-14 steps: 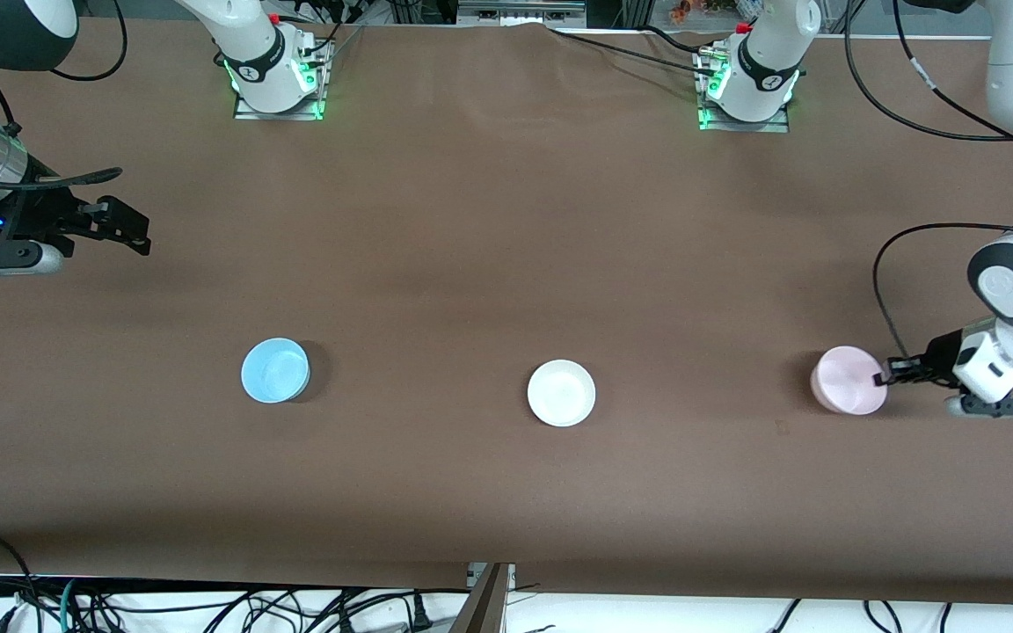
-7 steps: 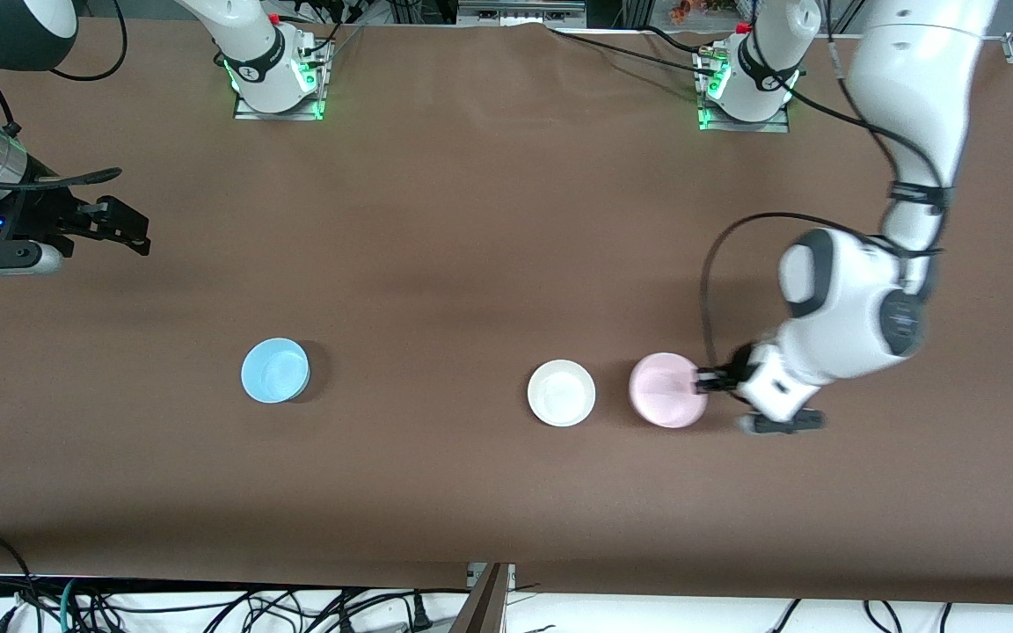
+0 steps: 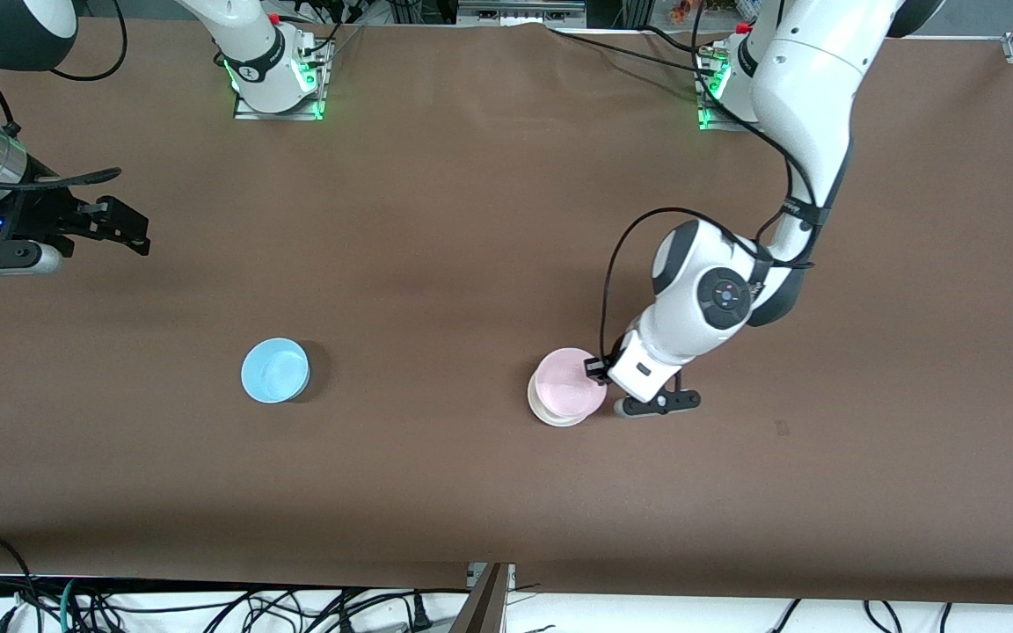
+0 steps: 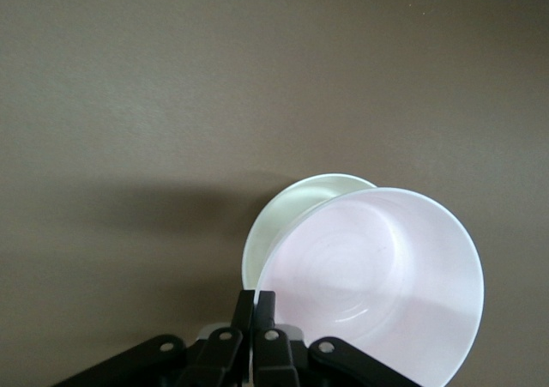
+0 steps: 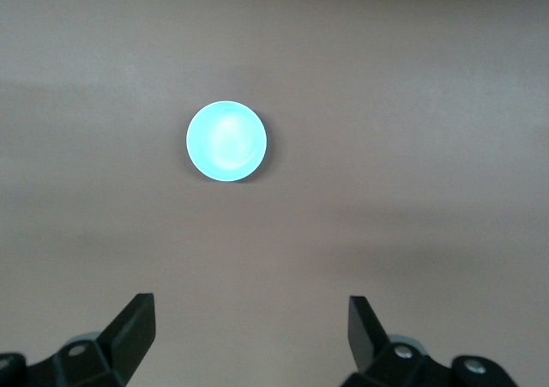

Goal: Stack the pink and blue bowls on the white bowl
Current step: 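Carry the pink bowl with the left gripper onto the white bowl, then release the pink bowl with the left gripper while the right gripper reaches the blue bowl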

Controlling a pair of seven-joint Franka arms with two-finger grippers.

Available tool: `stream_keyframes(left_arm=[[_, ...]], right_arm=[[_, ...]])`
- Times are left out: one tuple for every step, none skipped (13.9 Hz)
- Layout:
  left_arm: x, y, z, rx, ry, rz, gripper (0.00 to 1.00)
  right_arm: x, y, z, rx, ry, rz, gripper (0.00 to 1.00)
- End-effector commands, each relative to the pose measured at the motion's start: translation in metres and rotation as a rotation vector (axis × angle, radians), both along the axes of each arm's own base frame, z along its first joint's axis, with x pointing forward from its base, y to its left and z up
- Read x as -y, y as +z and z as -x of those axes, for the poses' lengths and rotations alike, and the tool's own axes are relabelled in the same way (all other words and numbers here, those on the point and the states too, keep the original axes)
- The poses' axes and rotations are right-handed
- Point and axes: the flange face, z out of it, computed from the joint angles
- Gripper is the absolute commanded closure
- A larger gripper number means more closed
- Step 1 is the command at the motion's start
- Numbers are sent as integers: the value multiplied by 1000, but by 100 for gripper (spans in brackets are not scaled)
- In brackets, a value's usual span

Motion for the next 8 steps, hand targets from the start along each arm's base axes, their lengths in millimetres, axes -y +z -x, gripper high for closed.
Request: stream_keyframes(left_arm=[[10, -4, -5, 8, 13, -17, 100], [11, -6, -5, 5, 19, -17, 100], [14, -10, -3, 1, 14, -20, 100], [15, -13, -2, -3, 12, -21, 100], [15, -16, -2, -6, 12, -23, 100], [14, -16, -2, -6, 14, -23, 100], [15, -16, -1, -6, 10, -25, 100], [14, -16, -2, 2, 0, -39, 100]], right_arm=[[-4, 2, 2, -6, 5, 5, 0], [-2, -5, -2, -17, -3, 3, 1], [-2, -9, -5, -17, 3, 2, 0], [-2, -14, -8, -15, 4, -1, 0], [-6, -31, -19, -16, 5, -19, 0], [-10, -33, -25, 12, 3, -44, 0], [-11, -35, -28, 24, 1, -55, 0], [-11, -35, -28, 24, -1, -55, 0]])
